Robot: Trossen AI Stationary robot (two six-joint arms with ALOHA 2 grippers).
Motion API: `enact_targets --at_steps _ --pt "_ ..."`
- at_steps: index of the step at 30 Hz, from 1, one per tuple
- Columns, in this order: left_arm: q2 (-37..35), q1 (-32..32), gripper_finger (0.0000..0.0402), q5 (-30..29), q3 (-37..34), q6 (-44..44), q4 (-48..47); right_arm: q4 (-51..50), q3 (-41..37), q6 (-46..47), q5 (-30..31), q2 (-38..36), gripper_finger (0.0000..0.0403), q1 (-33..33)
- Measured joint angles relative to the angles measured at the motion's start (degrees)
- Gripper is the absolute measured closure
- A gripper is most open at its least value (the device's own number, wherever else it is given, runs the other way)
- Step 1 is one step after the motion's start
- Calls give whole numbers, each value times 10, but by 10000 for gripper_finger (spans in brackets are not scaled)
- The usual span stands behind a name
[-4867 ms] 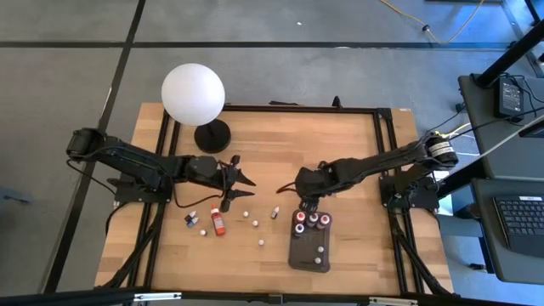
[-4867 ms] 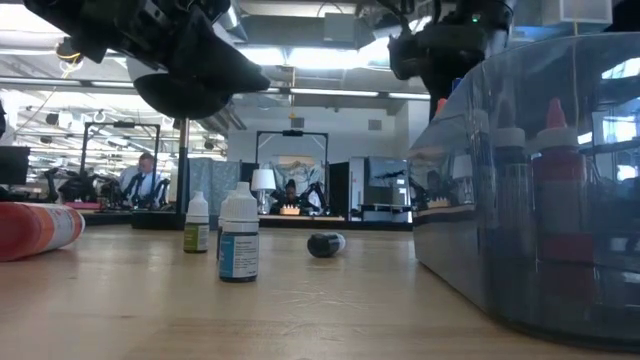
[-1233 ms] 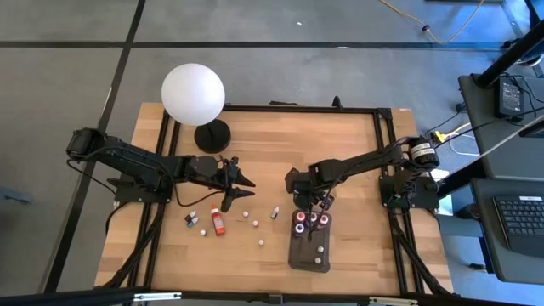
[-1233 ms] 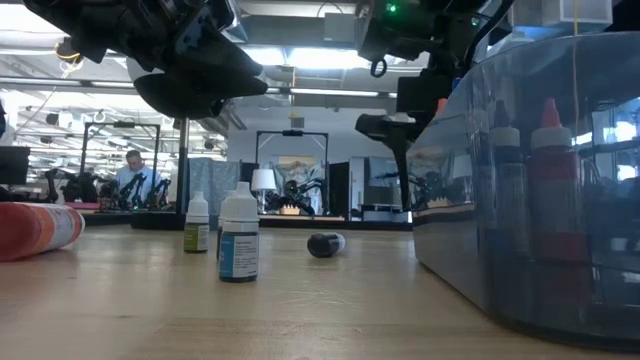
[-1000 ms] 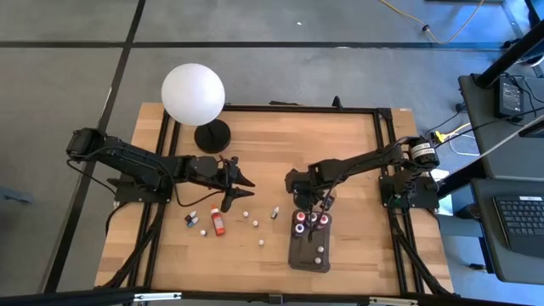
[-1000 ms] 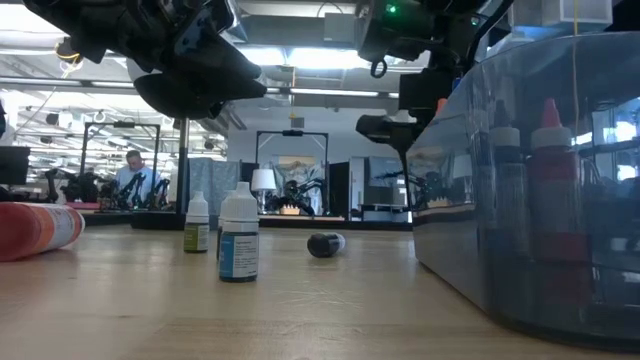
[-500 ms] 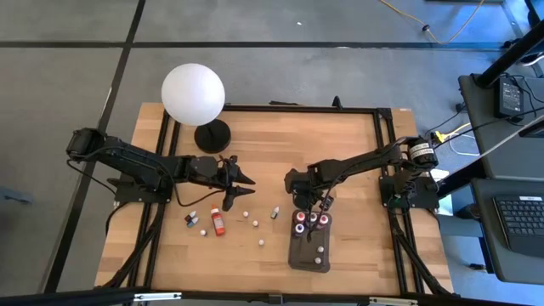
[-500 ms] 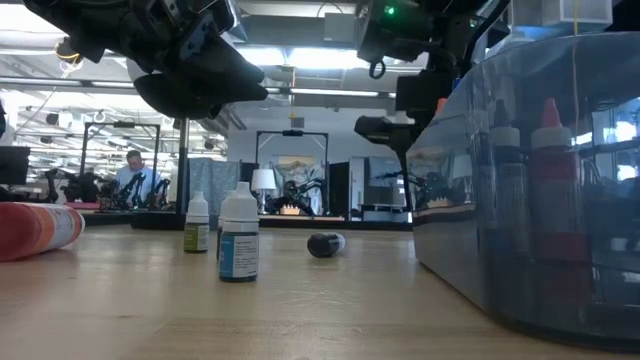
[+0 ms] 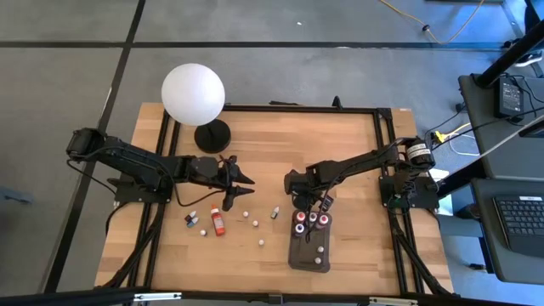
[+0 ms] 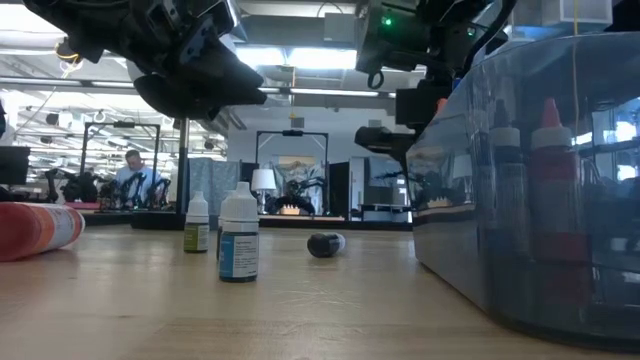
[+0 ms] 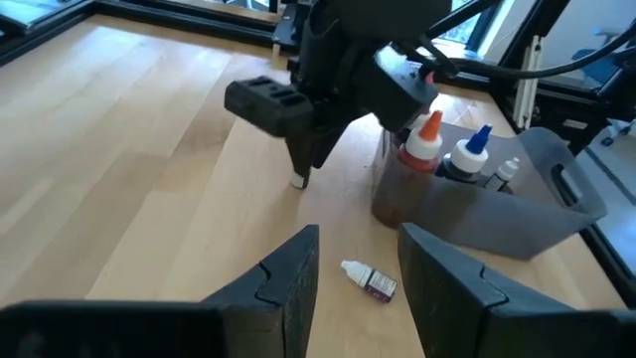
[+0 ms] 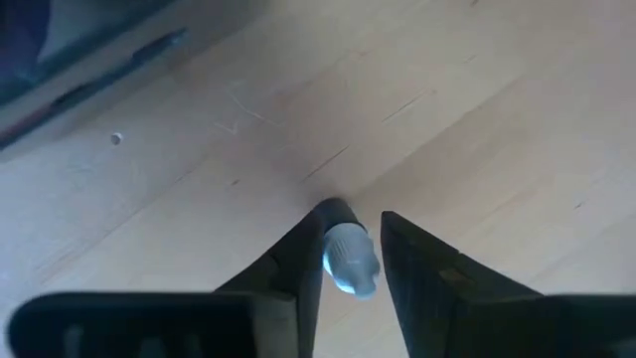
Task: Pick & Place food coloring
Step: Put the small food coloring bottle into the black bin
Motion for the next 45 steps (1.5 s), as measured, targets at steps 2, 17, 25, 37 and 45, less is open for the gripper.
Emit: enact_targets --at_steps 2,17,25,37,45 --pt "0 0 267 -5 0 0 -3 0 0 0 2 0 309 0" --pt "0 0 267 -8 0 0 -5 -11 0 13 39 0 335 0" --pt "0 0 263 -8 0 0 -5 -55 24 41 56 0 344 0" --pt "0 0 267 -9 0 11 -5 -165 117 90 107 0 343 4" --pt "0 0 263 -28 0 51 -5 -284 235 206 131 0 342 45"
